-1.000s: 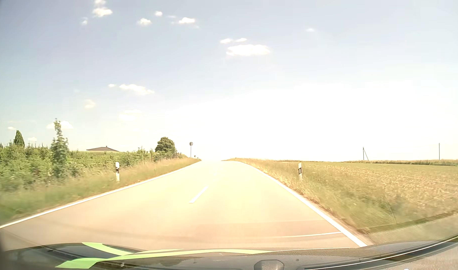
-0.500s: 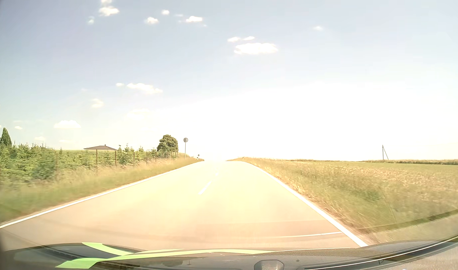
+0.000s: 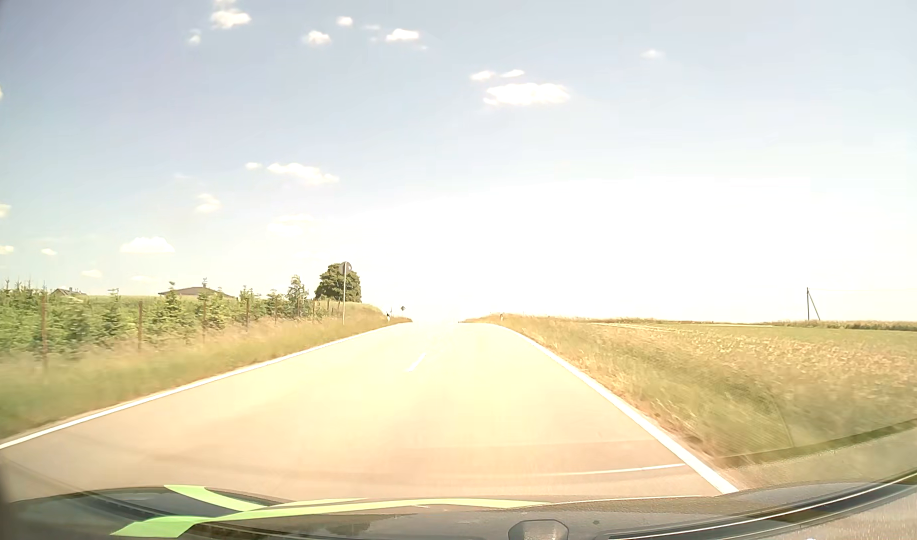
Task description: Follow the waypoints while adhering to traffic rules and regulations
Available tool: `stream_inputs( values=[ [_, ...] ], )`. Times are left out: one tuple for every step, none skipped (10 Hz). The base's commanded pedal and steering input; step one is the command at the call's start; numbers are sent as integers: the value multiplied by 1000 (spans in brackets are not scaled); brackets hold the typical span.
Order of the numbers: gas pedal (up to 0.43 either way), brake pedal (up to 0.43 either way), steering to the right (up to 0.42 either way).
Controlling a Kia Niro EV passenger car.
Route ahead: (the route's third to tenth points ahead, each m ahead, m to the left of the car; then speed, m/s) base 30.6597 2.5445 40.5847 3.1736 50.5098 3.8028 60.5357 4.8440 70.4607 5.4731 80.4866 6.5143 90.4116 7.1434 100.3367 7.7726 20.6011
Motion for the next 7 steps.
stream_inputs(
  values=[
    [59, 0, -11],
    [59, 0, -11],
    [59, 0, -12],
    [59, 0, -14],
    [59, 0, -14],
    [67, 0, -14],
    [87, 0, -13]
  ],
)
